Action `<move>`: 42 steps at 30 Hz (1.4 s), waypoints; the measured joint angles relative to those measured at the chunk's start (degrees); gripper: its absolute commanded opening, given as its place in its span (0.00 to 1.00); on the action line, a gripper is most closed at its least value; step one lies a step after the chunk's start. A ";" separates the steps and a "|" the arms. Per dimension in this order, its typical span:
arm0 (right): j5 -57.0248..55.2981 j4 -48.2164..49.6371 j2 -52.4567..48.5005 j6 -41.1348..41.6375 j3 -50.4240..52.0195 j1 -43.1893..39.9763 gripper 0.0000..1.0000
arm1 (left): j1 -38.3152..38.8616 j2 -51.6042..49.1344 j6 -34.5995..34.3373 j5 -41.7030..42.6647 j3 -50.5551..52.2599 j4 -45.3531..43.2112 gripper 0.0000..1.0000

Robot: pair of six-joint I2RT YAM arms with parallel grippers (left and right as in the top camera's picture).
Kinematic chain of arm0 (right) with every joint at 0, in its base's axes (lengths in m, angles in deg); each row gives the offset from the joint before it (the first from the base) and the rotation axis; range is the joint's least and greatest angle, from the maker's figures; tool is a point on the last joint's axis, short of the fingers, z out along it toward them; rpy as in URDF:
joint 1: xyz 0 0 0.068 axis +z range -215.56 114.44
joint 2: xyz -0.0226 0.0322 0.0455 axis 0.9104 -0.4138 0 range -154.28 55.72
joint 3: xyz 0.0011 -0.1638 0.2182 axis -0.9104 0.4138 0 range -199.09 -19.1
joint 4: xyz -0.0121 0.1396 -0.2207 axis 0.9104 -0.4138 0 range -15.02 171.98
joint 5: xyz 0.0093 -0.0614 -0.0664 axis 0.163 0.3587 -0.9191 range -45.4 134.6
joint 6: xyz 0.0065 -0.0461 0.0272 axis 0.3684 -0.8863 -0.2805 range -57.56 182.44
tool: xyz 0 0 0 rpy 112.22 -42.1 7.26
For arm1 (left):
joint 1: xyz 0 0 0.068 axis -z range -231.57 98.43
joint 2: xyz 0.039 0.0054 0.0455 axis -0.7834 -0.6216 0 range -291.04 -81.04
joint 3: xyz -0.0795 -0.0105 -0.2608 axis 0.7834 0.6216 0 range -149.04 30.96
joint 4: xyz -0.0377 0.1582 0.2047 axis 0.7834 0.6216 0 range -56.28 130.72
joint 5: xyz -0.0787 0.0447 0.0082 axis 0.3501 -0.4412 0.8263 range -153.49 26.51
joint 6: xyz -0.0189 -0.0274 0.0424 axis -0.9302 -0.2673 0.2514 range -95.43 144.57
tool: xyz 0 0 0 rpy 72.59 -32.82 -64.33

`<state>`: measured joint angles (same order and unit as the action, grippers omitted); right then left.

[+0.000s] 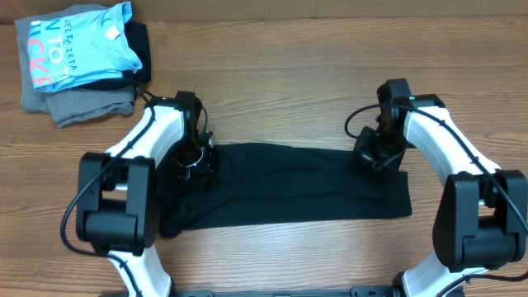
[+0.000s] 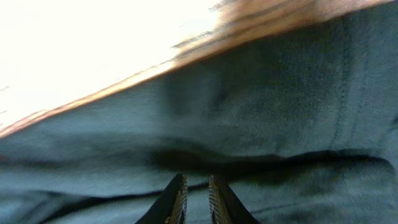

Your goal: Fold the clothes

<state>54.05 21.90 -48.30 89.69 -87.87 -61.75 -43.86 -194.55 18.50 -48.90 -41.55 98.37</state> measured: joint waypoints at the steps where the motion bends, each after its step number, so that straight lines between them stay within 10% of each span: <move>1: -0.07 0.81 0.00 0.11 1.05 -0.02 0.13 | 0.00 -0.63 0.02 -0.02 0.02 0.00 0.04; 30: 0.94 13.16 -0.44 3.41 8.11 -5.97 0.04 | -17.57 -1.90 0.04 4.85 1.29 -1.88 0.04; 42: -4.98 2.80 -2.51 5.14 -4.59 -6.80 0.04 | -26.88 -2.58 0.48 -1.81 -5.95 6.29 0.04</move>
<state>49.07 24.70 -50.82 94.83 -92.46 -68.54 -70.75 -197.13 18.98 -50.71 -47.49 104.66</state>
